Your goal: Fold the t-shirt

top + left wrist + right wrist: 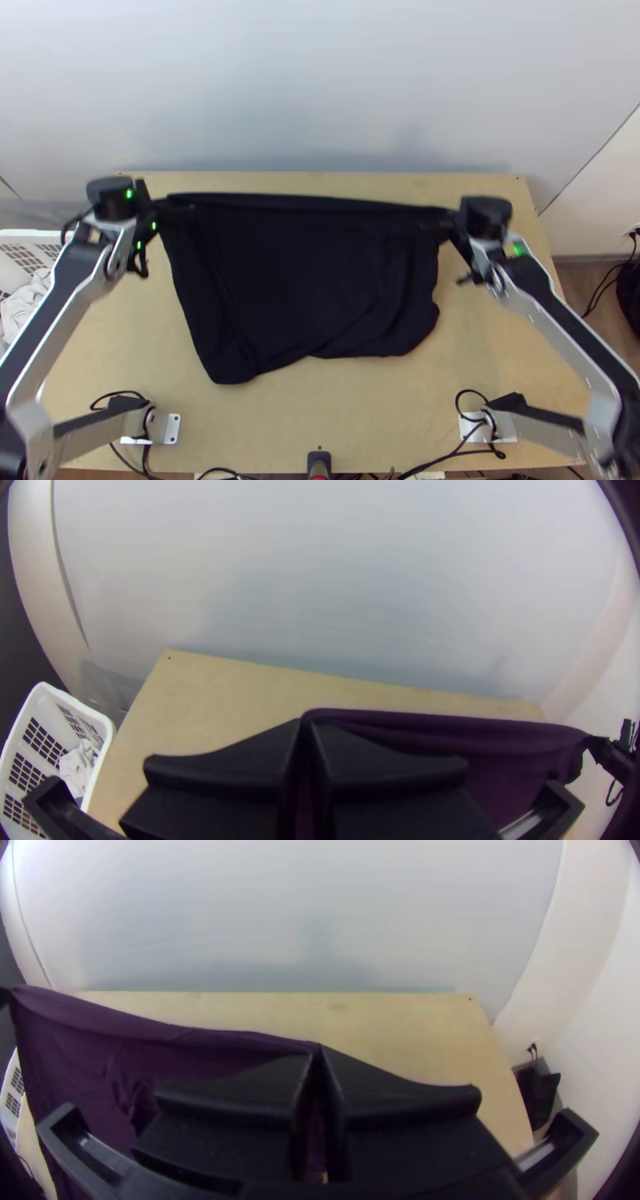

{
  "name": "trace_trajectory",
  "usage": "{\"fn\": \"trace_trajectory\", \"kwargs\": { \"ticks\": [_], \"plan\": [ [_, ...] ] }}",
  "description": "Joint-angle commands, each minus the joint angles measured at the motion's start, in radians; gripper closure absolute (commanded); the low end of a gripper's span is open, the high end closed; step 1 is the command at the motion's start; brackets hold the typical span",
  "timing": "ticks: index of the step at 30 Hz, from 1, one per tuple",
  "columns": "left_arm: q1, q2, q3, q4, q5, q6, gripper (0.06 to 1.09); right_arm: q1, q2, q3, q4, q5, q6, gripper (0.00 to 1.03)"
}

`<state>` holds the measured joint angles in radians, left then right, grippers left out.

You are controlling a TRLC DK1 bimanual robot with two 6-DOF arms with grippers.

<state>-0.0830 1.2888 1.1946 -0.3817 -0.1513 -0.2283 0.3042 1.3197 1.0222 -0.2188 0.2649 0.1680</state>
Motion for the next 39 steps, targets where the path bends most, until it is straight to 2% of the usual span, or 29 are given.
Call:
{"fn": "trace_trajectory", "kwargs": {
  "ticks": [1, 7, 17, 18, 19, 21, 22, 23, 24, 33, 39],
  "plan": [
    [0.103, 0.25, 0.163, 0.118, 0.016, 0.001, 1.05, -0.066, 0.345, 0.256, 0.093, -0.016, 0.011, 1.0],
    [0.132, 0.419, 0.304, 0.13, 0.01, -0.005, 1.05, -0.073, 0.579, 0.47, 0.079, -0.015, 0.031, 1.0],
    [0.149, 0.53, 0.28, 0.176, 0.013, -0.023, 1.04, -0.063, 0.724, 0.524, 0.084, 0.004, 0.09, 0.98],
    [0.149, 0.535, 0.278, 0.185, 0.013, -0.029, 0.96, -0.059, 0.73, 0.527, 0.084, 0.023, 0.087, 0.81],
    [0.149, 0.534, 0.275, 0.195, 0.013, -0.036, 0.77, -0.054, 0.733, 0.527, 0.084, 0.037, 0.09, 0.58],
    [0.147, 0.529, 0.278, 0.191, 0.015, -0.092, 0.28, -0.05, 0.736, 0.532, 0.079, 0.056, 0.113, 0.17],
    [0.147, 0.53, 0.289, 0.181, 0.025, -0.115, 0.09, -0.047, 0.737, 0.536, 0.073, 0.057, 0.123, 0.11],
    [0.147, 0.534, 0.303, 0.161, 0.05, -0.134, 0.1, -0.043, 0.737, 0.539, 0.073, 0.057, 0.126, 0.1],
    [0.146, 0.534, 0.316, 0.147, 0.058, -0.149, 0.1, -0.04, 0.737, 0.547, 0.073, 0.059, 0.123, 0.03],
    [0.131, 0.422, 0.372, -0.065, 0.159, -0.213, 0.1, 0.013, 0.621, 0.526, -0.04, 0.057, 0.162, 0.03],
    [0.097, 0.227, 0.295, -0.341, 0.372, -0.148, 0.1, 0.042, 0.411, 0.411, -0.09, 0.04, 0.166, 0.03]
  ]
}}
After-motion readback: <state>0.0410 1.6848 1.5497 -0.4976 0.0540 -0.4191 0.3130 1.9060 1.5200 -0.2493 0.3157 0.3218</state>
